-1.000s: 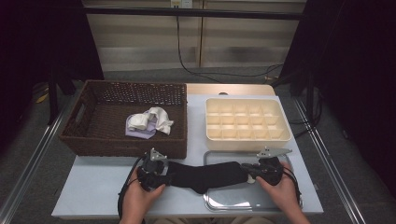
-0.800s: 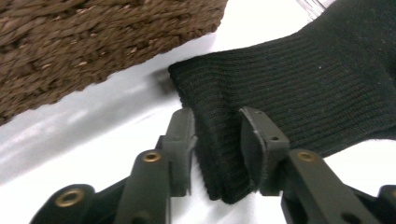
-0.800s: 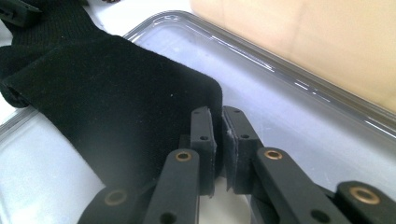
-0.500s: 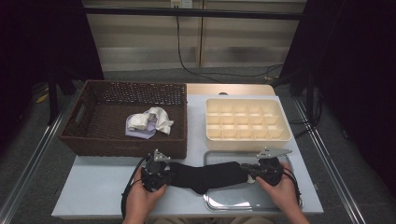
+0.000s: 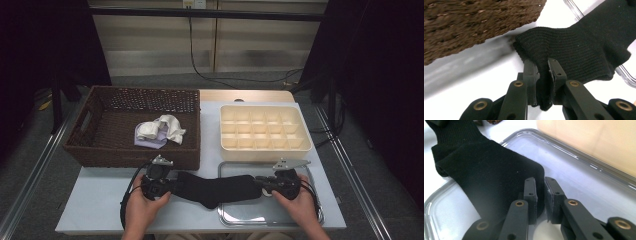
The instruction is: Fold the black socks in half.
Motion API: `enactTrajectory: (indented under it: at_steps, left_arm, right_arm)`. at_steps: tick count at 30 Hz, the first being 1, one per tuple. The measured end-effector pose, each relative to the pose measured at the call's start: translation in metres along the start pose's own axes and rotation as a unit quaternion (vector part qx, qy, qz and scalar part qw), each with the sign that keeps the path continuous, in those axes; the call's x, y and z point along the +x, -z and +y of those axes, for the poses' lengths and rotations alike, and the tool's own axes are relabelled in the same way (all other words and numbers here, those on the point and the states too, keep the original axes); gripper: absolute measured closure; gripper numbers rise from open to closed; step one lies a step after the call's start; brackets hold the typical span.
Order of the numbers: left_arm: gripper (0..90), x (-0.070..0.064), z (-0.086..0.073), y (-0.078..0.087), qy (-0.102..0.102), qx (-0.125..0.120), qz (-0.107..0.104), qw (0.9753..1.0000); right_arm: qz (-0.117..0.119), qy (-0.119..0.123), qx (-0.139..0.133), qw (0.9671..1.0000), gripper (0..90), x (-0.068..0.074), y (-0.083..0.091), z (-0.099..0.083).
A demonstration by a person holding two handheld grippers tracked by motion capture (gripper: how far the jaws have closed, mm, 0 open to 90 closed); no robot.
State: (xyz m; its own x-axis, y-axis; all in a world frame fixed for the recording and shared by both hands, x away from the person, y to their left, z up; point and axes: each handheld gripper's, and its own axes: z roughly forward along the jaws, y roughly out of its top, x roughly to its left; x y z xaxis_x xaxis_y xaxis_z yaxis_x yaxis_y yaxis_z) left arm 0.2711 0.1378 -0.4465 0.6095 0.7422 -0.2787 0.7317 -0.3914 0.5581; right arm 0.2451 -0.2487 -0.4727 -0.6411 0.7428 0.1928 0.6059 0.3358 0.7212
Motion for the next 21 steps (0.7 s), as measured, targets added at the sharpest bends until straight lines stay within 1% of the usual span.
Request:
enactTrajectory:
  at_steps: [3, 6, 8, 9, 12, 13, 14, 17, 21]
  left_arm:
    - [79.1, 0.004, 0.001, 0.006, 0.004, -0.001, -0.005, 1.0000]
    - [79.0, 0.006, 0.002, 0.009, 0.007, -0.001, -0.005, 1.0000]
    - [79.0, 0.009, 0.003, 0.011, 0.010, 0.002, -0.009, 0.9999]
    - [79.0, 0.010, 0.004, 0.012, 0.011, 0.007, -0.014, 0.9998]
    - [79.0, 0.010, 0.005, 0.013, 0.010, 0.008, -0.014, 0.9998]
    - [79.0, 0.011, 0.006, 0.015, 0.006, 0.016, -0.017, 0.9997]
    - [79.0, 0.012, 0.007, 0.017, 0.007, 0.016, -0.019, 0.9997]
    - [79.0, 0.012, 0.009, 0.020, 0.011, 0.015, -0.021, 0.9996]
    - [79.1, 0.012, 0.012, 0.025, 0.008, 0.014, -0.024, 0.9996]
  right_arm:
    - [0.006, 0.004, -0.001, 1.0000, 79.1, 0.004, -0.003, 0.002]
    - [0.009, 0.005, -0.001, 0.9999, 78.5, 0.005, -0.005, 0.003]
    - [0.012, 0.007, -0.001, 0.9999, 77.0, 0.007, -0.007, 0.004]
    - [0.012, 0.006, 0.000, 0.9999, 77.0, 0.008, -0.007, 0.004]
    - [0.015, 0.008, -0.001, 0.9999, 77.1, 0.009, -0.009, 0.005]
    - [0.015, 0.008, 0.000, 0.9999, 77.1, 0.010, -0.009, 0.005]
    - [0.017, 0.012, -0.001, 0.9998, 77.0, 0.010, -0.011, 0.006]
    - [0.016, 0.008, 0.000, 0.9998, 76.3, 0.011, -0.011, 0.008]
    - [0.020, 0.012, 0.001, 0.9997, 76.7, 0.013, -0.014, 0.009]
